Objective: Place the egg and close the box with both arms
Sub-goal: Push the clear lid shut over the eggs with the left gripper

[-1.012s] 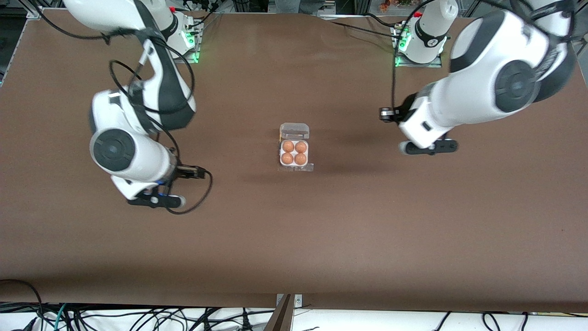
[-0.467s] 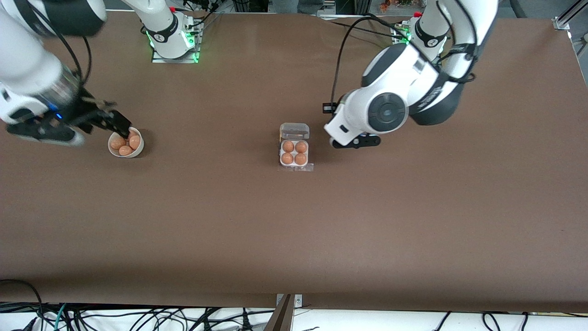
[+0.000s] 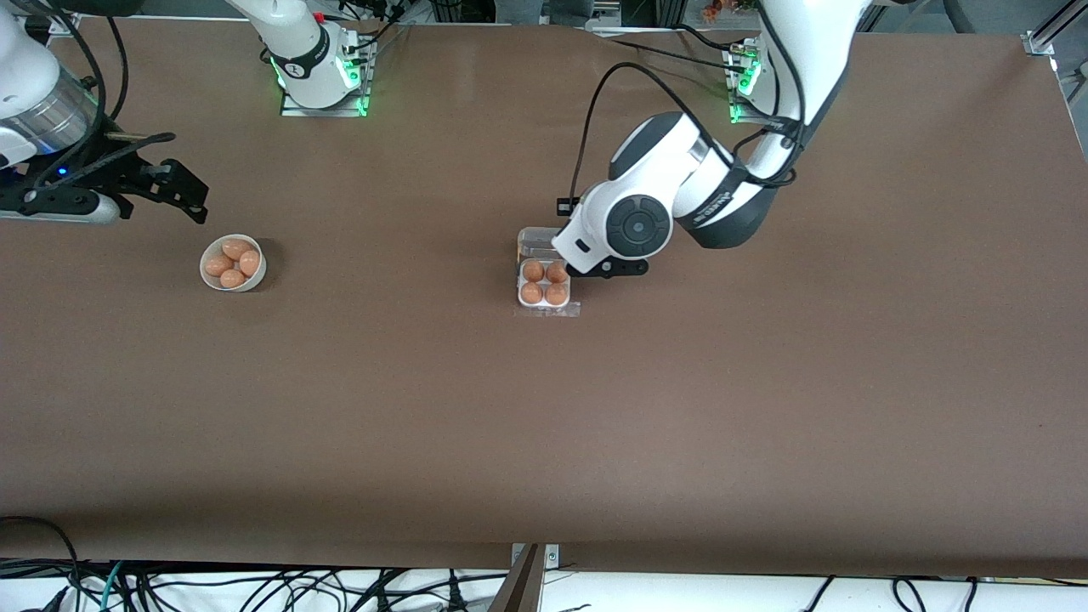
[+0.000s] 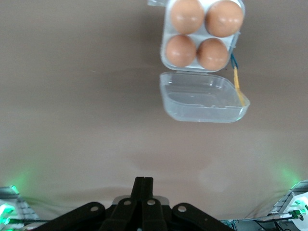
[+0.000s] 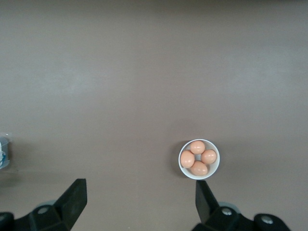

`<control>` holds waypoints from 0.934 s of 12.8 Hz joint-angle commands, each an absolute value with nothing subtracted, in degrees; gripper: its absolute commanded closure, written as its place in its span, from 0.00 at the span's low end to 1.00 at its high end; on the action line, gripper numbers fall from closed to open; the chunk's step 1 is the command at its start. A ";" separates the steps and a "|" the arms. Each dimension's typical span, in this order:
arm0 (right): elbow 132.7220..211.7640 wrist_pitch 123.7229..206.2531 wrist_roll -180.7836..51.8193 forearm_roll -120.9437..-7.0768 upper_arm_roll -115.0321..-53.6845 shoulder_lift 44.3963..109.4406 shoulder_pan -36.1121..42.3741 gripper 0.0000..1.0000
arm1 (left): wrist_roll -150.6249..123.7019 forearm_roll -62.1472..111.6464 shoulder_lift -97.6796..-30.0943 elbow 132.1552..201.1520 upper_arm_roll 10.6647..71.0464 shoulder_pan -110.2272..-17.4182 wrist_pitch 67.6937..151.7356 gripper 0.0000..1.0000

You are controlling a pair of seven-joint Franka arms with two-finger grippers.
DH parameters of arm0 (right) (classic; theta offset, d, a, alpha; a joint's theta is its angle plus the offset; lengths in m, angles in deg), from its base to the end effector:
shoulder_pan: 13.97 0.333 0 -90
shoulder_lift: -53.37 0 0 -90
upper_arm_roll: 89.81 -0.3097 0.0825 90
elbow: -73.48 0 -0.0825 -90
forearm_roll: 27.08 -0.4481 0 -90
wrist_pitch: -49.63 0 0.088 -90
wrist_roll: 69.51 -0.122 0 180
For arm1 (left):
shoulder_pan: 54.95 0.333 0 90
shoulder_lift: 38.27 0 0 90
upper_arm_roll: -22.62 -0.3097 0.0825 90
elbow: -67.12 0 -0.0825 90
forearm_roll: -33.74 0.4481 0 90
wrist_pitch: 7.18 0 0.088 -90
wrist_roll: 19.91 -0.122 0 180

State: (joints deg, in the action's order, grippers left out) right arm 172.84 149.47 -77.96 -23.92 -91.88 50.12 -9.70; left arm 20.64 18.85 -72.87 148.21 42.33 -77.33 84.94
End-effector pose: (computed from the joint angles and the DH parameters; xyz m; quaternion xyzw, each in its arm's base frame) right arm 0.6118 0.0626 0.5653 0.9990 -0.0146 0.0359 0.0239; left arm 0.5367 -0.4787 0.3043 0.9565 0.0256 -0.2869 0.0469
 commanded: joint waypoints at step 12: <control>168.14 148.95 -70.83 -25.67 -91.65 53.98 -12.03 0.00 | 22.19 21.08 -80.45 147.10 41.34 -83.16 88.00 1.00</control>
State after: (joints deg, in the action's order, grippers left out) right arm 170.04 149.85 -71.99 -24.50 -91.30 53.24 -11.09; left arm 21.42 19.81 -79.60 148.20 41.90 -82.25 87.84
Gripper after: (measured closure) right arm 0.000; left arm 0.991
